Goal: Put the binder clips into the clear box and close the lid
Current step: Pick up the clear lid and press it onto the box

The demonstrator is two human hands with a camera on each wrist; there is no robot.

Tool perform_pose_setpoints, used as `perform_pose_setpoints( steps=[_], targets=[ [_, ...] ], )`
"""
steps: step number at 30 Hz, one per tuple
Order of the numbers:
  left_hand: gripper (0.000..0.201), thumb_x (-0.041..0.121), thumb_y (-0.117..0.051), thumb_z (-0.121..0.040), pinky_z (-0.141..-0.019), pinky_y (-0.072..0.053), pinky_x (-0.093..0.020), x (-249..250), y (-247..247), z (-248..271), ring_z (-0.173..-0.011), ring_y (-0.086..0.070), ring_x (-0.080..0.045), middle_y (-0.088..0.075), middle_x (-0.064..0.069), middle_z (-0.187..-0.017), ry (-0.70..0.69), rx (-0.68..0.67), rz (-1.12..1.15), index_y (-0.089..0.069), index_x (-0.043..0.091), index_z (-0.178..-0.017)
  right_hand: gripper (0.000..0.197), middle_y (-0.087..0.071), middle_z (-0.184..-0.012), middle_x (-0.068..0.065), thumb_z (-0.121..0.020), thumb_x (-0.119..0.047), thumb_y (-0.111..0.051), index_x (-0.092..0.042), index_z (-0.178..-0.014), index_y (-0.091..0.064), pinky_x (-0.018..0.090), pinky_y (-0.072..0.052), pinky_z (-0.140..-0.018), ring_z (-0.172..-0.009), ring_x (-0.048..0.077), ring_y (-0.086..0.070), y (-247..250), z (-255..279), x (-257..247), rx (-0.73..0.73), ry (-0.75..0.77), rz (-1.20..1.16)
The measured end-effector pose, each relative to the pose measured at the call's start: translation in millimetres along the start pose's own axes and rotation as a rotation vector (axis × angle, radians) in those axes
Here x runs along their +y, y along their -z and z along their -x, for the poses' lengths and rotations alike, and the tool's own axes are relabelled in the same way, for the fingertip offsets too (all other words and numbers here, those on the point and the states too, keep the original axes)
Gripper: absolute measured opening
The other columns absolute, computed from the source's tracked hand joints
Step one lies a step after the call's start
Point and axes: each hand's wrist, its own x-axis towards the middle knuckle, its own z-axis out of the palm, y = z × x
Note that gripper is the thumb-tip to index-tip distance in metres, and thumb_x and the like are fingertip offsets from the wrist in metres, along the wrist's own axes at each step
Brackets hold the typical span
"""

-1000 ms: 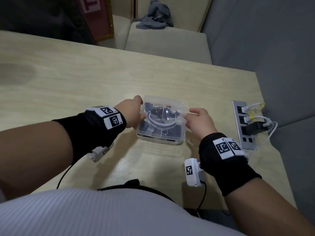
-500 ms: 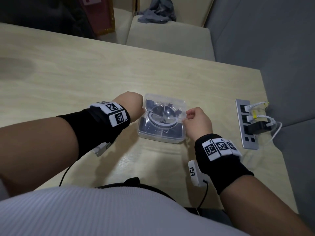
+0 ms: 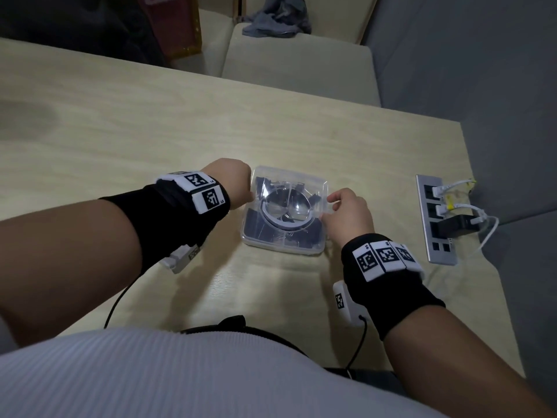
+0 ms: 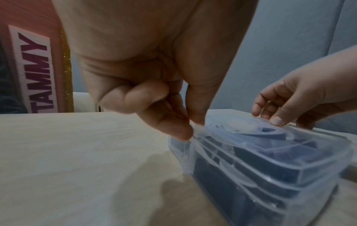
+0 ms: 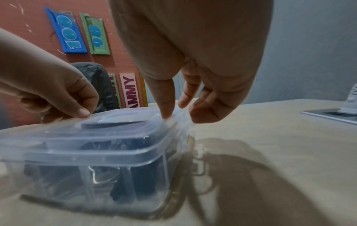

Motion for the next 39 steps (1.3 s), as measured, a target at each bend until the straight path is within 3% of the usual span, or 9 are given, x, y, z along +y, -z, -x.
perform_pose_setpoints(
  steps=[3,5,8,12,17,24,31,37,39],
  targets=[
    [0.029,0.031,-0.061,-0.088,-0.054,-0.040,-0.026,-3,-3,3,-0.065,-0.059,-0.019,-0.066,0.000,-0.068,0.077,0.001,0.106,-0.059,0.008,-0.105,0.042,-0.047,-0.124,0.011,-0.081,-0.020,-0.068,-0.017,-0.119,-0.051,0.030,-0.043,-0.073,-0.086,0.024,-0.055,3,0,1,-0.023,-0.056,0.014],
    [0.025,0.032,-0.059,-0.089,-0.052,-0.046,-0.025,-4,-3,4,-0.059,-0.066,-0.017,-0.076,-0.005,-0.079,0.135,-0.072,0.215,-0.057,0.010,-0.099,0.050,-0.049,-0.128,0.012,-0.081,-0.025,-0.069,-0.014,-0.125,-0.049,0.028,-0.039,-0.075,-0.096,0.028,-0.057,4,0,2,-0.052,-0.069,0.042],
    [0.035,0.033,-0.056,-0.092,-0.064,-0.053,-0.026,-5,-2,1,-0.068,-0.072,-0.020,-0.077,-0.006,-0.079,0.165,-0.164,0.299,-0.070,0.002,-0.081,0.052,-0.054,-0.128,0.013,-0.082,-0.025,-0.068,-0.011,-0.128,-0.048,0.027,-0.038,-0.077,-0.110,0.030,-0.056,5,-2,1,-0.066,-0.070,0.067],
    [0.033,0.026,-0.053,-0.092,-0.052,-0.044,-0.022,2,3,4,-0.047,-0.056,-0.011,-0.076,-0.006,-0.076,0.168,-0.158,0.254,-0.078,0.005,-0.082,0.048,-0.057,-0.127,0.013,-0.083,-0.019,-0.066,-0.011,-0.127,-0.049,0.028,-0.042,-0.076,-0.108,0.029,-0.058,5,-5,-2,-0.080,-0.080,0.067],
    [0.031,0.028,-0.055,-0.093,-0.066,-0.054,-0.029,-3,6,1,-0.087,-0.074,-0.021,-0.077,-0.009,-0.093,0.185,-0.244,0.403,-0.071,0.001,-0.097,0.049,-0.055,-0.128,0.013,-0.083,-0.022,-0.066,-0.014,-0.129,-0.049,0.029,-0.043,-0.078,-0.107,0.029,-0.059,5,-4,1,-0.076,-0.046,0.070],
    [0.026,0.020,-0.052,-0.093,-0.059,-0.051,-0.025,-10,5,-4,-0.083,-0.075,-0.017,-0.078,-0.007,-0.089,0.195,-0.260,0.455,-0.069,0.002,-0.098,0.048,-0.055,-0.131,0.013,-0.086,-0.031,-0.061,-0.018,-0.131,-0.052,0.029,-0.042,-0.086,-0.112,0.029,-0.057,0,0,0,-0.056,0.032,0.068],
    [0.029,0.026,-0.057,-0.089,-0.060,-0.050,-0.023,-12,5,-5,-0.083,-0.074,-0.016,-0.078,-0.005,-0.081,0.166,-0.217,0.375,-0.076,0.004,-0.087,0.038,-0.061,-0.091,0.001,-0.085,-0.023,-0.064,-0.017,-0.121,-0.054,0.030,-0.047,-0.075,-0.084,0.021,-0.059,-1,1,-2,-0.039,-0.013,-0.029],
    [0.028,0.018,-0.057,-0.085,-0.056,-0.047,-0.022,-1,10,-8,-0.040,-0.056,-0.004,-0.074,-0.002,-0.062,0.156,-0.178,0.211,-0.077,0.009,-0.068,0.039,-0.054,-0.093,0.000,-0.082,-0.024,-0.070,-0.020,-0.118,-0.054,0.033,-0.051,-0.076,-0.083,0.022,-0.060,5,-4,-7,-0.070,-0.065,-0.008],
    [0.033,0.017,-0.054,-0.083,-0.053,-0.045,-0.022,2,9,-8,-0.036,-0.053,-0.005,-0.069,0.000,-0.057,0.151,-0.163,0.167,-0.073,0.011,-0.057,0.042,-0.054,-0.095,0.001,-0.081,-0.027,-0.072,-0.020,-0.118,-0.053,0.036,-0.053,-0.078,-0.084,0.023,-0.062,6,-5,-8,-0.076,-0.077,0.000]
  ],
)
